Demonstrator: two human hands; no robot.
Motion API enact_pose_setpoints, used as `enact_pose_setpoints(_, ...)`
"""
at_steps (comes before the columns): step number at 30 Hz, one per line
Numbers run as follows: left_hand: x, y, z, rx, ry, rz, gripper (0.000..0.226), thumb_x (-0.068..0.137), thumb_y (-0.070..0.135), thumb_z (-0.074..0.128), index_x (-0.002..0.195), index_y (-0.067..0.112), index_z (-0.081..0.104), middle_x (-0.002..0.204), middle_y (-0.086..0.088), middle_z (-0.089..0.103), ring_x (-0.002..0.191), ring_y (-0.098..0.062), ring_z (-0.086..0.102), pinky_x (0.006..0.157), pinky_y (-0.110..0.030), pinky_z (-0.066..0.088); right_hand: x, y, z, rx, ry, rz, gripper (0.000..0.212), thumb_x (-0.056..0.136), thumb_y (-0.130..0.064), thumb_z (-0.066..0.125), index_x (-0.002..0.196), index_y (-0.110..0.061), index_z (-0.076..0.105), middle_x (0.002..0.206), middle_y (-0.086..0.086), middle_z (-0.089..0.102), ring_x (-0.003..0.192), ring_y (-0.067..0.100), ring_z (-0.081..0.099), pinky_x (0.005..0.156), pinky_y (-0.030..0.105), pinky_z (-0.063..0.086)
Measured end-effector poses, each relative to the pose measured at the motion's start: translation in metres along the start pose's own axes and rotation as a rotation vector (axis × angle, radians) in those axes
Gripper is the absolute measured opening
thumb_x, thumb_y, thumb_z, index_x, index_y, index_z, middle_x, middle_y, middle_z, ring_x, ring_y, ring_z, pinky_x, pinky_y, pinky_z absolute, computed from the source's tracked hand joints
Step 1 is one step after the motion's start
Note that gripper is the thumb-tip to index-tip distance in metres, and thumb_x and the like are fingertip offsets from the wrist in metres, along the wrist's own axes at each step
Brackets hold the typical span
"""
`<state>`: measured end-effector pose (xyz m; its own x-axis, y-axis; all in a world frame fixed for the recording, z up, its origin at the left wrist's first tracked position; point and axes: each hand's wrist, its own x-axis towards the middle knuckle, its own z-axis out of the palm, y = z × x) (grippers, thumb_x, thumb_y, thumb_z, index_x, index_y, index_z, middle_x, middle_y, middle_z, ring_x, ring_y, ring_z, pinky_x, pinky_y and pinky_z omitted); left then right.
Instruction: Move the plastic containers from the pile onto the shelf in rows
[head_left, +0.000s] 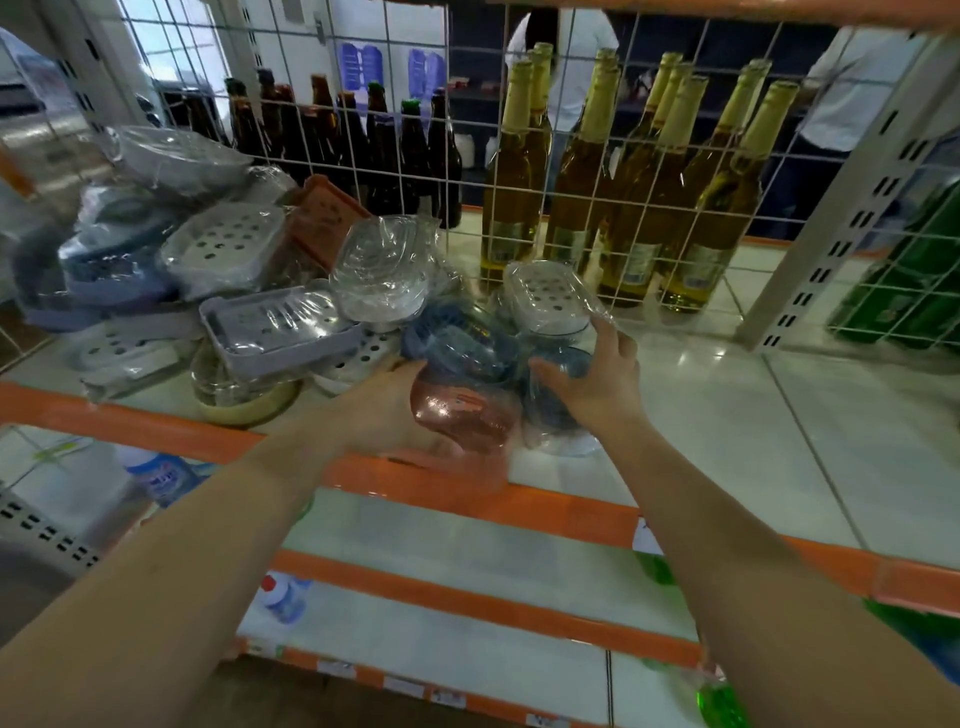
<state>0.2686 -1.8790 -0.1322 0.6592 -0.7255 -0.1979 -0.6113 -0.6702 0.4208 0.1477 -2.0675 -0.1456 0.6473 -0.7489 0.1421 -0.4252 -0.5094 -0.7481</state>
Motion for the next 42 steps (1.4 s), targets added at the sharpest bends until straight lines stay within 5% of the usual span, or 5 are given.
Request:
enact_pose_setpoints(14, 0.032, 0.031, 0.016, -0.048, 0.054, -0.202, 0.076, 0.083, 0.036, 0.071, 0.143, 0.012, 0.033, 0.146, -0.012, 0.037, 0.132, -0.028, 0.039, 0.107, -0.034, 0.033, 0.075, 0.004, 0.009, 0.046, -0.056, 0.033, 0.098, 0.074, -0.052, 0.072, 0.148, -0.019, 0.017, 0.152, 0.016, 0.014, 0.138, 0.037, 0.021, 0.11, 0.052, 0.031)
enact_pose_setpoints(21, 0.038, 0.034, 0.023, -0.078, 0.092, -0.247, 0.081, 0.077, 0.044, 0.074, 0.142, 0.013, 0.035, 0.143, -0.011, 0.04, 0.129, -0.028, 0.042, 0.106, -0.035, 0.036, 0.09, 0.006, 0.014, 0.052, -0.077, 0.052, 0.098, 0.073, -0.048, 0.075, 0.147, -0.014, 0.02, 0.145, 0.015, 0.019, 0.131, 0.036, 0.032, 0.106, 0.047, 0.037)
enact_pose_setpoints(35, 0.004, 0.045, 0.021, -0.232, 0.225, -0.226, 0.086, 0.06, 0.059, 0.079, 0.126, 0.01, 0.053, 0.122, -0.003, 0.061, 0.111, -0.021, 0.057, 0.092, -0.03, 0.046, 0.05, 0.013, -0.027, 0.129, 0.055, 0.016, 0.093, 0.067, -0.047, 0.08, 0.143, -0.016, 0.035, 0.135, 0.012, 0.034, 0.121, 0.029, 0.045, 0.1, 0.038, 0.041)
enact_pose_setpoints(42, -0.023, 0.051, 0.022, -0.217, 0.303, -0.181, 0.089, 0.056, 0.065, 0.077, 0.124, 0.015, 0.051, 0.123, -0.006, 0.052, 0.108, -0.024, 0.055, 0.089, -0.032, 0.045, 0.003, 0.018, -0.052, 0.088, 0.125, 0.04, 0.094, 0.063, -0.051, 0.08, 0.141, -0.021, 0.035, 0.141, 0.005, 0.033, 0.124, 0.023, 0.042, 0.102, 0.038, 0.043)
